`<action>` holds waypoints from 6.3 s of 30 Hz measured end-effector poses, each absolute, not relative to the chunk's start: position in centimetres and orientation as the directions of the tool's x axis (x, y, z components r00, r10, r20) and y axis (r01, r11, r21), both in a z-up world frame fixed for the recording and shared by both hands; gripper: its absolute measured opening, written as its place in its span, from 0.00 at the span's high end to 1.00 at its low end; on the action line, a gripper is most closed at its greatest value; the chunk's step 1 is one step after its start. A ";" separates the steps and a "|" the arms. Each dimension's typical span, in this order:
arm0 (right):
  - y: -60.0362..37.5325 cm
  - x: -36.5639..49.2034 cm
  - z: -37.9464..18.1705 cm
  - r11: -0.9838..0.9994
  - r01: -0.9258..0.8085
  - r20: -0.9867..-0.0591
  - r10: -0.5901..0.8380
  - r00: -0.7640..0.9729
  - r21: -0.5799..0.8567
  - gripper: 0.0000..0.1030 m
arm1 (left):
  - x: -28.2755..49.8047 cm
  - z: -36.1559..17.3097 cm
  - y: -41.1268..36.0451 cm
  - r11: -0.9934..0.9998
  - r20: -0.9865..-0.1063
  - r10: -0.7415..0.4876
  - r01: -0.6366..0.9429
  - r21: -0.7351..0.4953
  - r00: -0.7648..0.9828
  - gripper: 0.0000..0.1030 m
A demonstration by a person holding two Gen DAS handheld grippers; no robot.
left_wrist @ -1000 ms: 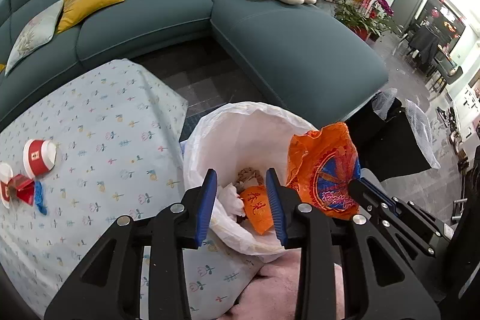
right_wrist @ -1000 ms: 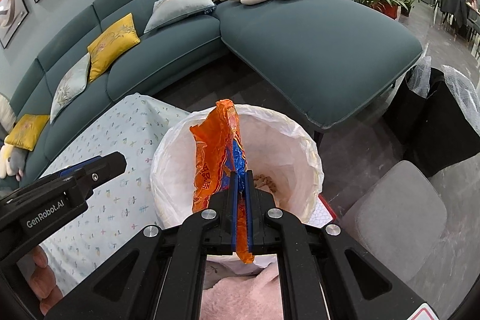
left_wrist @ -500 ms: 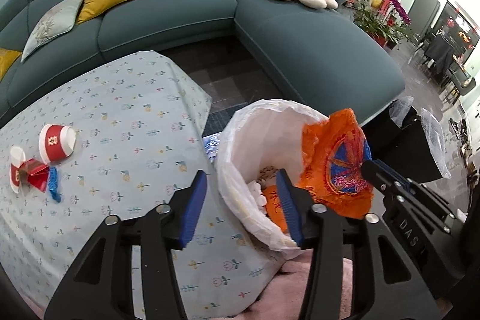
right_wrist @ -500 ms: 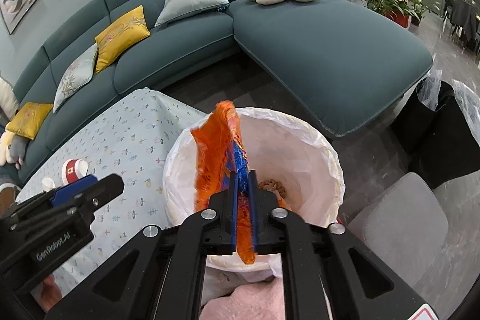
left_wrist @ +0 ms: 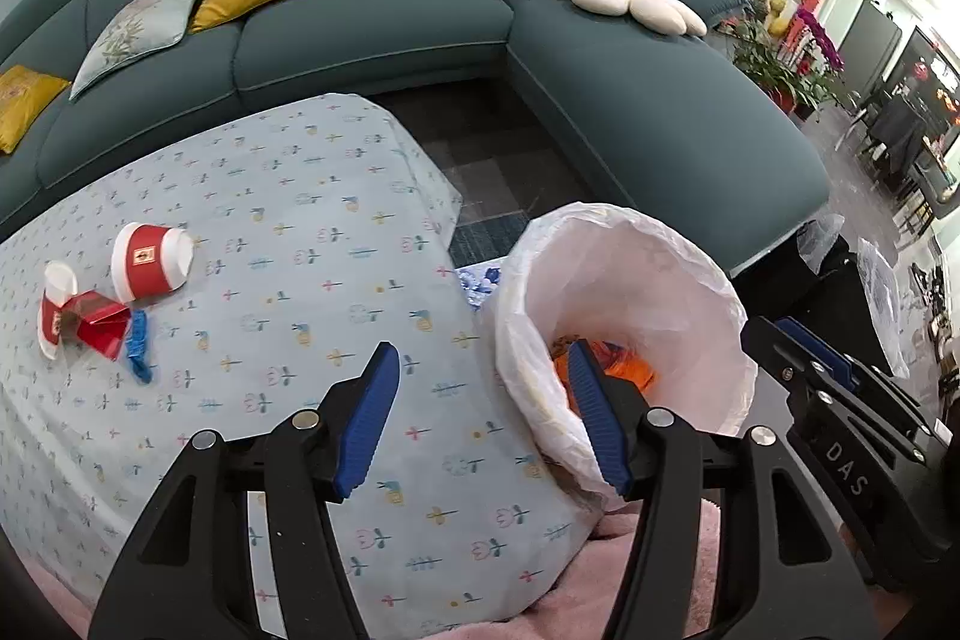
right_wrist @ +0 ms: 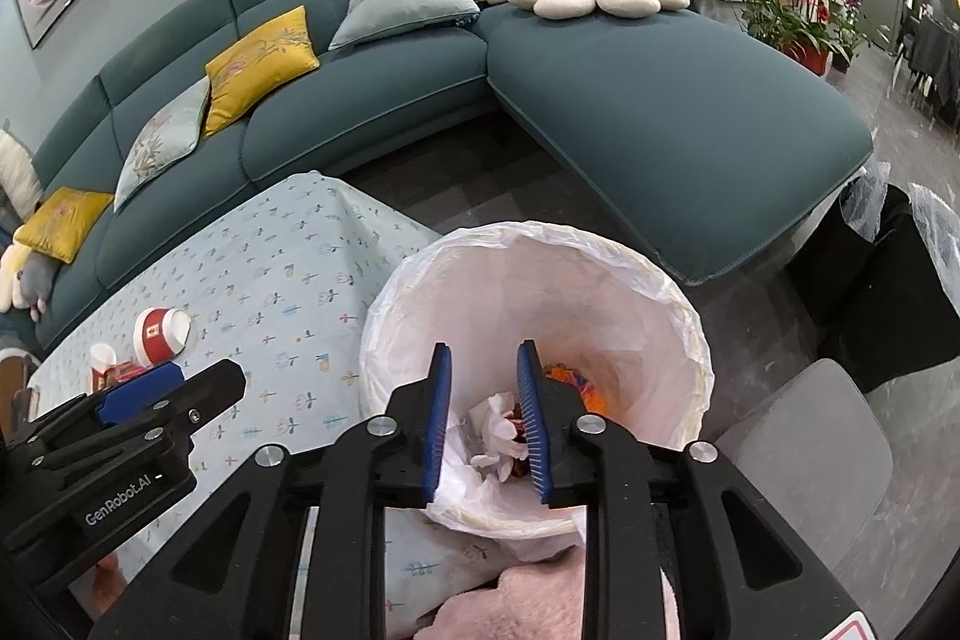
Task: Collect trash
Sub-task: 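Move both tools back over the table toward the red cups and envelope, then grasp the red envelope with the left tool while the right grasps the blue lanyard, then lift the red envelope and blue lanyard toward the bin with both tools, then open the left tool and right tool to drop envelope and lanyard into the bin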
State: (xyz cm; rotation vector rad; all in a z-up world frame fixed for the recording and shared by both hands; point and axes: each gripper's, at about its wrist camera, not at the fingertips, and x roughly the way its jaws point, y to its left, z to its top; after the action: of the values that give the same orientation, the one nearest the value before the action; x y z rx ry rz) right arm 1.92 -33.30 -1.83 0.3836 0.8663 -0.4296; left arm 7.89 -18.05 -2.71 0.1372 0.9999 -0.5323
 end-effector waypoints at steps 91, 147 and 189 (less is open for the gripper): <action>0.6 25.9 -15.2 0.989 0.008 -0.922 0.135 0.362 0.148 0.72 | 28.3 -12.4 14.7 0.952 -0.896 -0.195 -0.142 -0.271 0.399 0.47; -22.2 8.0 -5.8 0.925 0.324 -0.832 -0.018 0.555 0.196 0.88 | 12.6 -4.2 -9.4 0.914 -0.846 -0.362 0.329 -0.239 0.391 0.96; -36.4 0.3 -6.7 0.803 0.547 -0.825 -0.132 0.549 0.236 0.88 | 8.3 -3.9 -25.1 0.812 -0.848 -0.440 0.535 -0.235 0.296 0.68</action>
State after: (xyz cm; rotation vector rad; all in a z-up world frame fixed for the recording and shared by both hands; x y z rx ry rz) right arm 0.33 -36.44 -6.74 0.5087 0.9075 -0.4226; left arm 8.33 -25.14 -3.91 0.0992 1.0919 -0.6494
